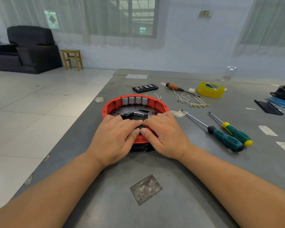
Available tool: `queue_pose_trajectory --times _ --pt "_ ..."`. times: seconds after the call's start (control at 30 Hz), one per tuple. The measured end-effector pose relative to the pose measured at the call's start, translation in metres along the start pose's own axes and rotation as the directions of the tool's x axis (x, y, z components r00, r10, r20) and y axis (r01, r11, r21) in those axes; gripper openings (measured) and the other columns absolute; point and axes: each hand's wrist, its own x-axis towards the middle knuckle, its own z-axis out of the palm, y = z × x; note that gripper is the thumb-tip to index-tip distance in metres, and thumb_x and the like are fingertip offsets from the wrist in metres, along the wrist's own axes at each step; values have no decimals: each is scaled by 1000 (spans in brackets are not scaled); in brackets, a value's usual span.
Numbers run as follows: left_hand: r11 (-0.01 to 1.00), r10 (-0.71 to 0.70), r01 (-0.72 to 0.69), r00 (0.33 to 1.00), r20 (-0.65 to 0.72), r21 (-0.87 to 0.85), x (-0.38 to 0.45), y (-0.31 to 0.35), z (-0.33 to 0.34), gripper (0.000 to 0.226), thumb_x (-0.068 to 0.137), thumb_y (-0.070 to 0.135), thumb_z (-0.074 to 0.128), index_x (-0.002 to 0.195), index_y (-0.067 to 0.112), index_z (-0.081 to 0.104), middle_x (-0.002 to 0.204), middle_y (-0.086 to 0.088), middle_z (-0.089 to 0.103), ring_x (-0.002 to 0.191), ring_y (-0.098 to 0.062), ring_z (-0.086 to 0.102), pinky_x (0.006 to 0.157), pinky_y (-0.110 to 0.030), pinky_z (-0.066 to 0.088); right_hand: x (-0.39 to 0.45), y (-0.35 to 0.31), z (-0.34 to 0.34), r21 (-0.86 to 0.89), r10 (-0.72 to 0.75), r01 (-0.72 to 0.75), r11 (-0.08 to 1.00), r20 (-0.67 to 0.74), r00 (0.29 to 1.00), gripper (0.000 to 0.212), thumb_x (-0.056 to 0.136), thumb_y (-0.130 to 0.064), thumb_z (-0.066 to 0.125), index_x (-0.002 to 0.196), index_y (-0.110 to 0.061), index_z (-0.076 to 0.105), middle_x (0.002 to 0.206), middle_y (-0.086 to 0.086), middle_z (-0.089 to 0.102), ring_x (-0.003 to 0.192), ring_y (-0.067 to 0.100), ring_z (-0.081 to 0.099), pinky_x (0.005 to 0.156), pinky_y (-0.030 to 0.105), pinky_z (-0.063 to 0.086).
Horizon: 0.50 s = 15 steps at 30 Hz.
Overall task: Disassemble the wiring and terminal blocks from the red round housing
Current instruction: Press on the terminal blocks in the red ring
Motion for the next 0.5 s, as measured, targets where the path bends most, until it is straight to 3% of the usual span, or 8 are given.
queue_pose_trajectory --times 0.1,0.2,0.3,0.4,0.5 --pt "997 -12 16 998 54 -77 0 -4 -4 38 103 39 48 127 20 71 91 14 64 83 -11 53 79 -38 43 -1 1 -1 16 6 -6 1000 10 1000 34 105 -43 40 103 -19 65 86 -7 61 78 15 51 83 42 40" --pt "987 -69 88 988 138 -135 -4 -14 -9 41 97 49 53 128 25 64 108 14 63 107 -9 51 98 -32 34 -2 0 -4 48 45 -48 998 53 998 33 101 -46 43 108 -21 63 92 -8 64 85 13 54 91 40 39" --pt "982 -88 117 978 192 -148 -8 -20 -12 32 93 47 53 114 25 60 106 13 55 107 -11 48 104 -38 34 3 0 -13 110 93 -108 988 130 987 33 97 -46 45 118 -25 60 104 -14 64 98 6 56 97 32 37" --pt "974 -114 147 975 193 -170 -10 -19 -11 29 90 45 51 110 23 55 103 12 49 104 -12 44 100 -39 38 19 -6 -25 134 91 -123 983 228 970 30 96 -39 40 113 -30 63 105 -18 66 96 1 56 89 32 40" --pt "936 -205 244 964 170 -253 -10 -16 -9 38 85 47 54 111 20 48 112 9 44 114 -13 38 99 -34 38 46 -18 -33 118 154 -215 969 391 907 33 99 -36 33 93 -26 64 89 -9 67 86 12 59 79 38 47"
